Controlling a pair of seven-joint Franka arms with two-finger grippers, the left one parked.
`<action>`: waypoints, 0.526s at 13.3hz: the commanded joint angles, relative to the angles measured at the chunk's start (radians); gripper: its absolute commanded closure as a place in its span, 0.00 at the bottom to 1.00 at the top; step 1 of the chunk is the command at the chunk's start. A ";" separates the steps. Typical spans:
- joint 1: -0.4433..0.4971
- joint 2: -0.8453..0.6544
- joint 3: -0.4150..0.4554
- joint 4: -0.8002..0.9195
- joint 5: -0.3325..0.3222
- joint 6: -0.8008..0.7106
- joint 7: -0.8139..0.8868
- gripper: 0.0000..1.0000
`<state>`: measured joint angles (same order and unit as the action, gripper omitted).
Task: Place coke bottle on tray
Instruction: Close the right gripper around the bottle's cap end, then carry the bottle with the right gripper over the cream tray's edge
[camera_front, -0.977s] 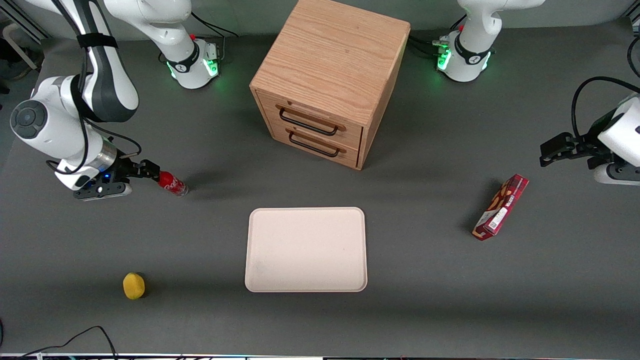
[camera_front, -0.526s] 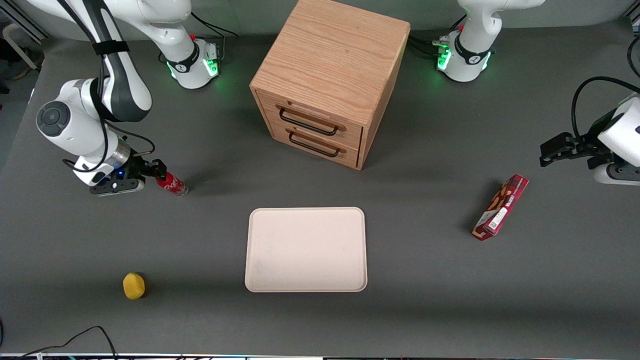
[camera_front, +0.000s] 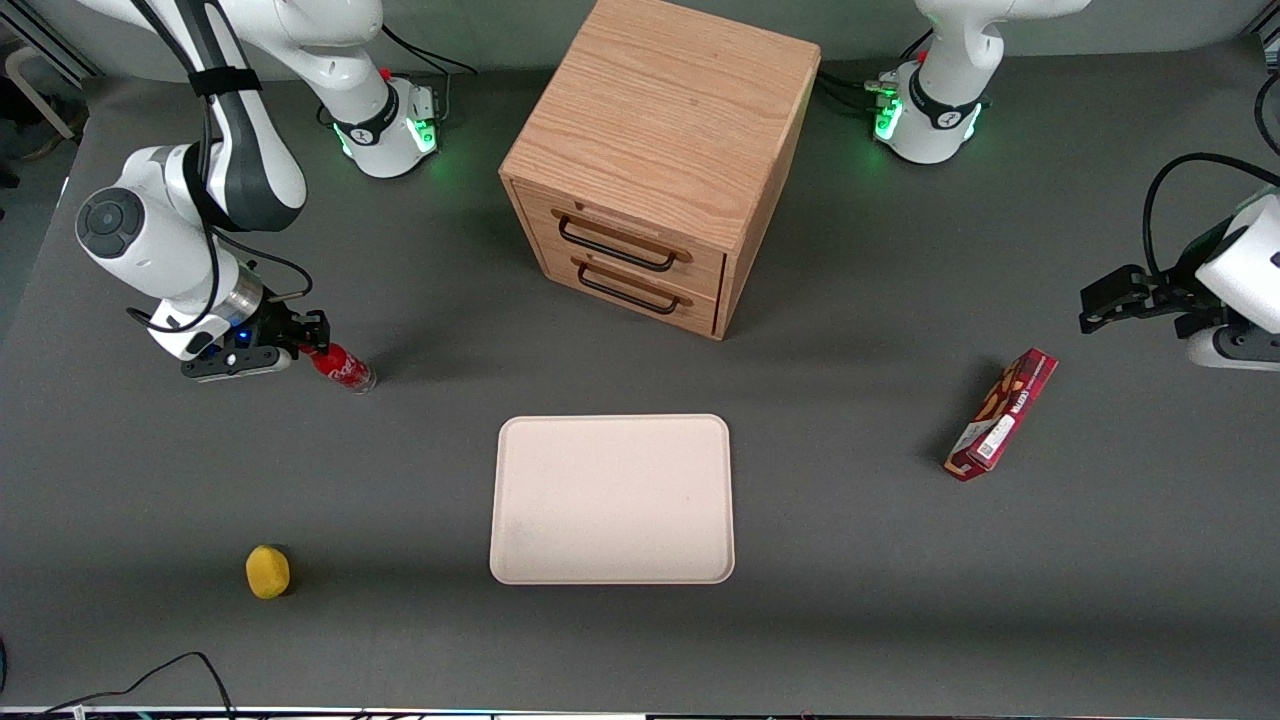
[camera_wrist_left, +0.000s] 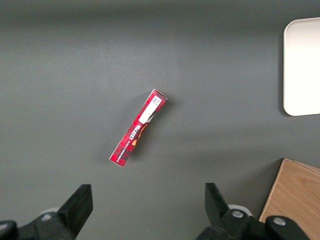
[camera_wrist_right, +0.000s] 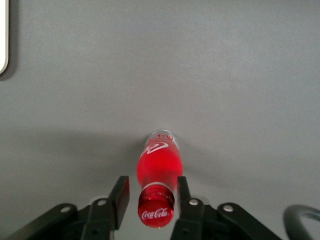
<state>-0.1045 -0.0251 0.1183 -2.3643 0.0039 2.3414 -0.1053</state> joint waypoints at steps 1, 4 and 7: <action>-0.011 -0.024 0.011 -0.026 0.024 0.013 -0.022 0.64; -0.011 -0.018 0.011 -0.023 0.024 0.013 -0.025 1.00; 0.006 -0.003 0.015 0.038 0.025 0.001 -0.011 1.00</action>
<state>-0.1041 -0.0248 0.1211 -2.3657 0.0041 2.3447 -0.1053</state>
